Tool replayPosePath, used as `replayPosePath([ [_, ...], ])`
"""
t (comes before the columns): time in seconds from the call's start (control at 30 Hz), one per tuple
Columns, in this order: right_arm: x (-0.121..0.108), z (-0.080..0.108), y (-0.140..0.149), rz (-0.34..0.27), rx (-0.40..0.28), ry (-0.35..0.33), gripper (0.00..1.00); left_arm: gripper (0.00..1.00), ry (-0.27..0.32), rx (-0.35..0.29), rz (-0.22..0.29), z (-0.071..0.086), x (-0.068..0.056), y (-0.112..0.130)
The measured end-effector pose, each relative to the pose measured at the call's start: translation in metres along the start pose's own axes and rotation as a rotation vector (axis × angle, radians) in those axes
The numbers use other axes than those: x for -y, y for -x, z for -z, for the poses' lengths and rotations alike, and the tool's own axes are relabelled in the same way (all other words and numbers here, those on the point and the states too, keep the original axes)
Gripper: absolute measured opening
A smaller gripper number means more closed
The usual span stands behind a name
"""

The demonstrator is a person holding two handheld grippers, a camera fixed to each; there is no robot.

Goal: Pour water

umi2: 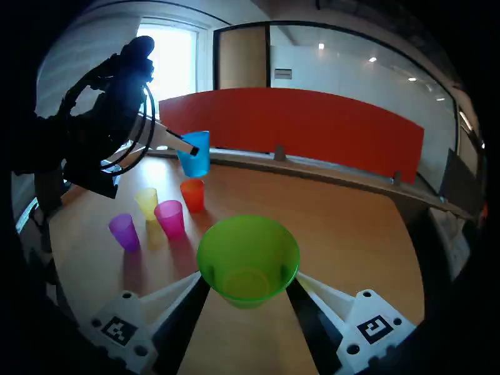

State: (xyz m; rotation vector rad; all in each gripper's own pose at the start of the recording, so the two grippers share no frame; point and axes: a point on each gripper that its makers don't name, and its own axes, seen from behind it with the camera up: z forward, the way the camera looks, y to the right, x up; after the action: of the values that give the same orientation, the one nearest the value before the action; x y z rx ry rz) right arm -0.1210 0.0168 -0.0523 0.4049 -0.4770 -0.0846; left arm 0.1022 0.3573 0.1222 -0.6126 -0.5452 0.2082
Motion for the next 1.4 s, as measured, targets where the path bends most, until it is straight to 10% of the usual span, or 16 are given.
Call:
replayPosePath([
  [0.6, 0.051, 0.020, -0.042, 0.069, -0.052, -0.060, 0.85, 0.85, -0.065, -0.258, 0.033, 0.131, 0.004, -0.043],
  [1.4, 0.124, 0.037, -0.086, 0.148, -0.113, -0.117, 0.85, 0.85, -0.028, -0.500, 0.126, 0.256, -0.006, -0.039],
])
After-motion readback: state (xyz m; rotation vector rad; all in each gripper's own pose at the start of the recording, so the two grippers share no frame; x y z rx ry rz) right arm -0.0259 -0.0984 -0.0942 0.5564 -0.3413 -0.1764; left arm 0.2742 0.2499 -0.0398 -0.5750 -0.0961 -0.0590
